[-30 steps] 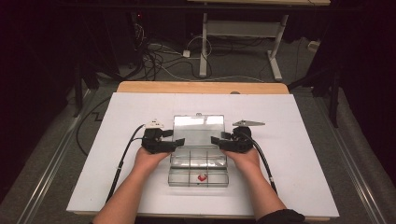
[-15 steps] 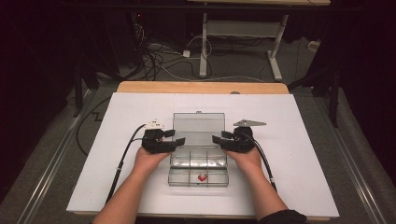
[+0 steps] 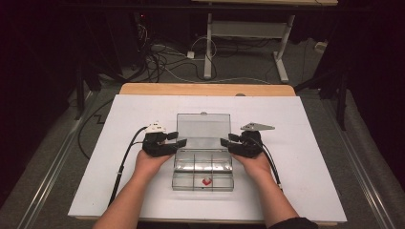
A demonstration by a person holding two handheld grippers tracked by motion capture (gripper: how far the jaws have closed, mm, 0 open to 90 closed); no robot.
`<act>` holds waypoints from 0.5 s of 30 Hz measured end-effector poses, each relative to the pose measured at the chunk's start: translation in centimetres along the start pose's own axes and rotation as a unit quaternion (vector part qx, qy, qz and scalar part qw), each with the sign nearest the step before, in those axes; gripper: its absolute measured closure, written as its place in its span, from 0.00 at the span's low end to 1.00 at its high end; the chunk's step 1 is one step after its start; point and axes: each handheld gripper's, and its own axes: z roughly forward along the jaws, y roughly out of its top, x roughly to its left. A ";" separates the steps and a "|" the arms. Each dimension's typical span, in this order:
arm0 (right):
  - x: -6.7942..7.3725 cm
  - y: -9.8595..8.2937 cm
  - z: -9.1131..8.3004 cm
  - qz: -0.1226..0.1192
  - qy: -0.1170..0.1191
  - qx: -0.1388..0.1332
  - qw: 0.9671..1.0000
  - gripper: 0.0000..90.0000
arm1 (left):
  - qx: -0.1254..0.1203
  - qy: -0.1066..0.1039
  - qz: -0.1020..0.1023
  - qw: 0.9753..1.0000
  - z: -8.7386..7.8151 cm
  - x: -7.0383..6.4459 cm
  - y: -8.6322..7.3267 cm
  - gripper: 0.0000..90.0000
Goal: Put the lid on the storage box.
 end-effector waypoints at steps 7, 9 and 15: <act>0.4 -0.4 -1.7 -0.012 -0.006 -0.015 1.000 0.63 | -0.002 0.006 0.009 1.000 -0.1 -0.3 0.0 0.54; 0.4 -0.5 -2.4 -0.016 -0.008 -0.021 1.000 0.65 | -0.004 0.009 0.008 1.000 -0.2 -0.2 -0.1 0.56; 0.8 -0.9 -3.5 -0.027 -0.013 -0.033 0.999 0.76 | -0.016 0.017 0.015 1.000 -0.5 -0.5 -0.2 0.61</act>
